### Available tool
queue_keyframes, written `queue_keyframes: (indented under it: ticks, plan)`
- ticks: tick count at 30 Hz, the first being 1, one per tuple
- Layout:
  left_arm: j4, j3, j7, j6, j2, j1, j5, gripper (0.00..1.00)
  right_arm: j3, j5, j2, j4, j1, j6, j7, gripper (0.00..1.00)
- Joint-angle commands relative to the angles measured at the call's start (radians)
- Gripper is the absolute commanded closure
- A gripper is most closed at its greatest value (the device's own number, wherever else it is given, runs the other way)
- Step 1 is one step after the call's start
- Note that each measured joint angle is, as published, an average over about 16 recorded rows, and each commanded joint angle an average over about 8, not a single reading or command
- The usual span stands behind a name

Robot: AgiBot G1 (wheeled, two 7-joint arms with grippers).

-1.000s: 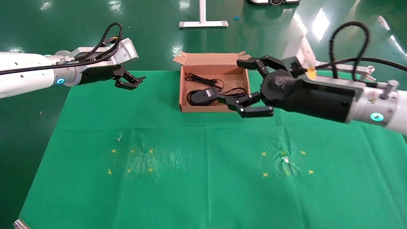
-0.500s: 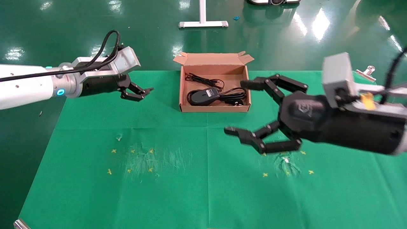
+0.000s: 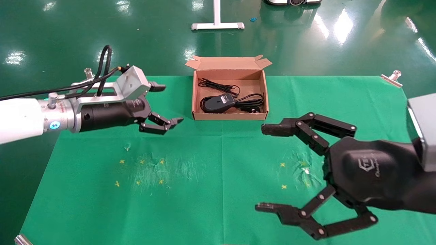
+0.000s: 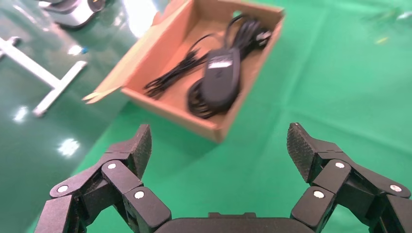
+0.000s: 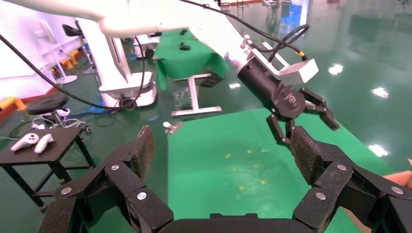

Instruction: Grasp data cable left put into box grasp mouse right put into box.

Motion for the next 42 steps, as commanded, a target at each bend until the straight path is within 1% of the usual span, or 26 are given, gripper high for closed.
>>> queue_keyframes:
  ticks: [1, 33, 38, 42]
  plan:
    - [-0.015, -0.03, 0.0, 0.03, -0.011, 0.023, -0.027, 0.0, 0.004, 0.014, 0.01, 0.011, -0.009, -0.011, 0.004, 0.0]
    - [-0.251, -0.508, -0.005, 0.501, -0.183, 0.382, -0.46, 0.0, 0.001, 0.016, 0.011, 0.01, -0.008, -0.01, 0.002, 0.0]
    - [-0.278, -0.562, -0.005, 0.555, -0.203, 0.423, -0.509, 0.0, 0.001, 0.016, 0.012, 0.01, -0.008, -0.01, 0.002, 0.0]
    - [-0.288, -0.583, -0.006, 0.575, -0.21, 0.439, -0.528, 0.0, 0.001, 0.017, 0.012, 0.011, -0.009, -0.011, 0.002, 0.0]
